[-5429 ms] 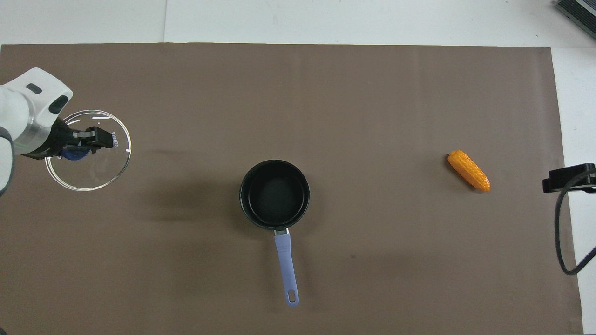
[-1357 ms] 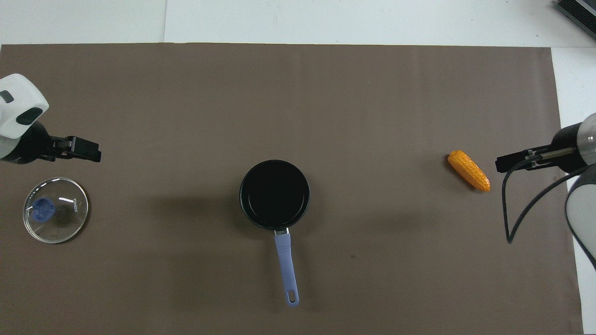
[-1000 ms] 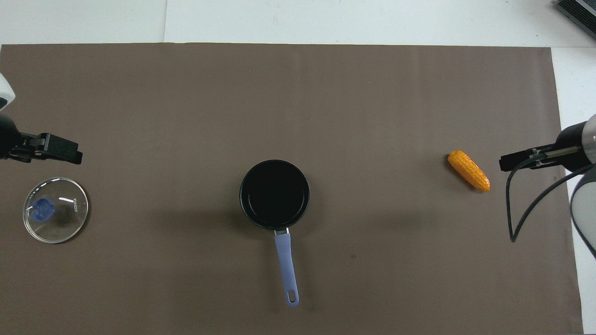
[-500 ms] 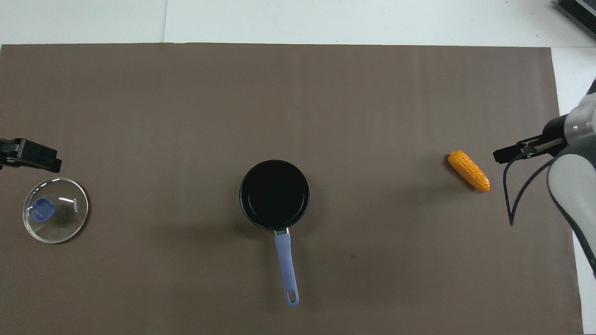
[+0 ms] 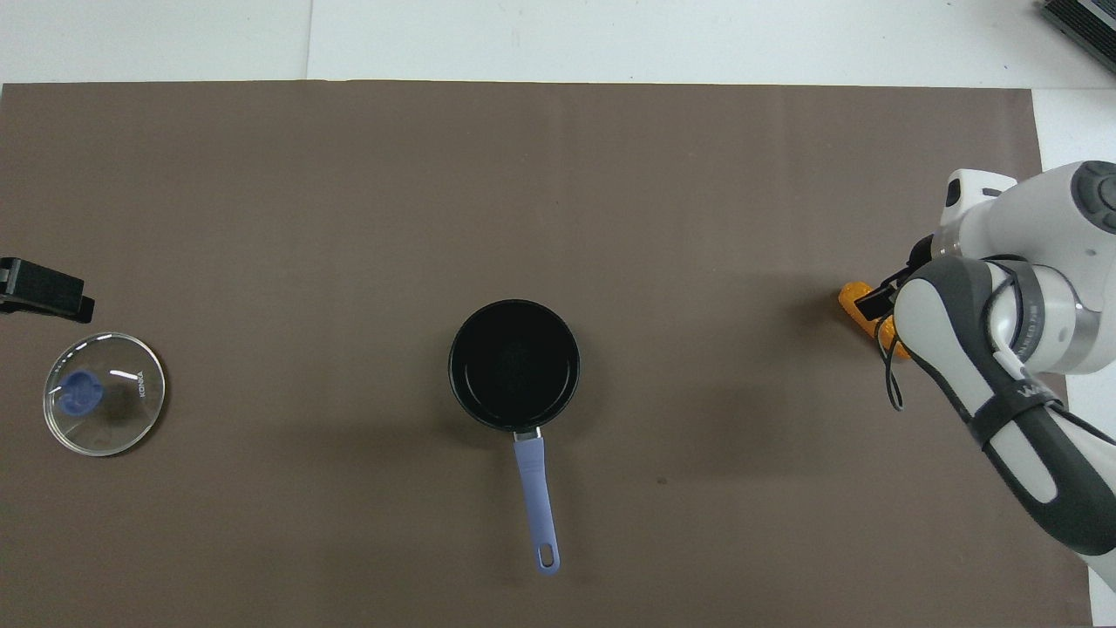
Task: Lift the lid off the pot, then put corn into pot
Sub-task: 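Move the right gripper toward the corn cob, then grasp the corn cob with the right gripper and lift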
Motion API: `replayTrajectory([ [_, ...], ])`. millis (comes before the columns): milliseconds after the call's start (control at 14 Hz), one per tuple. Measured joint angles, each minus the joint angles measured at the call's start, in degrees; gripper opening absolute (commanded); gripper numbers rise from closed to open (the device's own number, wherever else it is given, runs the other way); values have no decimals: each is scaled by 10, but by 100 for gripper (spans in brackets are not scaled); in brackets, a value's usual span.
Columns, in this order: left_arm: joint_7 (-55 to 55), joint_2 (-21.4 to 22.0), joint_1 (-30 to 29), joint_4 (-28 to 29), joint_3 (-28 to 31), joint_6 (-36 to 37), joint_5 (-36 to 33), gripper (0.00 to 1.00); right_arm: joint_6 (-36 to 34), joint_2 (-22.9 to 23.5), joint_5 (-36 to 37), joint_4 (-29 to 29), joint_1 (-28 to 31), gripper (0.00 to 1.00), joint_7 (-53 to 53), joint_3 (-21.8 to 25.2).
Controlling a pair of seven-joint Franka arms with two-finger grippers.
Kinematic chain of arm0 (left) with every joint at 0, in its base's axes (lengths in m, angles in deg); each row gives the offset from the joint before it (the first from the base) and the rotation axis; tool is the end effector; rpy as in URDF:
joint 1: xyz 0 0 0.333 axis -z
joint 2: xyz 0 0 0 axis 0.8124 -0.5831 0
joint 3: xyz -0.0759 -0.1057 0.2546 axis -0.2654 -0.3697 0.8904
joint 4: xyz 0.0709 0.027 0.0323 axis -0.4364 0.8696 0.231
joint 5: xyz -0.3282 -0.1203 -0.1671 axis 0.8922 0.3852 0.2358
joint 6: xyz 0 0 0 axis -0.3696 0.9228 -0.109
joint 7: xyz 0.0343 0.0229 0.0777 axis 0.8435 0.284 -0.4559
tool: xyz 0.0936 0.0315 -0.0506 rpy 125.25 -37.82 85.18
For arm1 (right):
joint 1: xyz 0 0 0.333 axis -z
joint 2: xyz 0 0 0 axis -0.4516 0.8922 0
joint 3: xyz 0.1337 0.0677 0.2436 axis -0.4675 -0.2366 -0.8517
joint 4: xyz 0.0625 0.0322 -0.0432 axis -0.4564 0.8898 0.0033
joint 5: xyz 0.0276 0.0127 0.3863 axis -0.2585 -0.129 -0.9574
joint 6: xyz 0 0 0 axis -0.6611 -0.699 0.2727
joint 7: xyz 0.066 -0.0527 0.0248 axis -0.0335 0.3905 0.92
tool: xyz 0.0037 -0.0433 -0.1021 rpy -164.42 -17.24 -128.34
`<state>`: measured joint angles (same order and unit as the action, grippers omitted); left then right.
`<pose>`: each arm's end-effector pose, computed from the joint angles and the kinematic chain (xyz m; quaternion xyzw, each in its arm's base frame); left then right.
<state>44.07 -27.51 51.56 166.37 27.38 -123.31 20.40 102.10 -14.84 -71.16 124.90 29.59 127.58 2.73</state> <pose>0.5370 -0.0036 0.6061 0.9983 -0.0438 -0.0371 0.0034 0.5957 -0.0527 0.3082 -0.9461 -0.3234 0.0192 0.0004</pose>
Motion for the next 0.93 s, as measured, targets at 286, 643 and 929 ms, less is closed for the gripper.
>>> replayTrajectory([
  [286, 0, 0, 0, 0, -1, 0, 0, 100, 0, 1, 0, 32, 9, 100, 81, 1],
  [643, 0, 0, 0, 0, -1, 0, 0, 100, 25, 6, 0, 49, 14, 19, 95, 1],
  [929, 0, 0, 0, 0, -1, 0, 0, 100, 26, 8, 0, 48, 14, 0, 88, 2],
])
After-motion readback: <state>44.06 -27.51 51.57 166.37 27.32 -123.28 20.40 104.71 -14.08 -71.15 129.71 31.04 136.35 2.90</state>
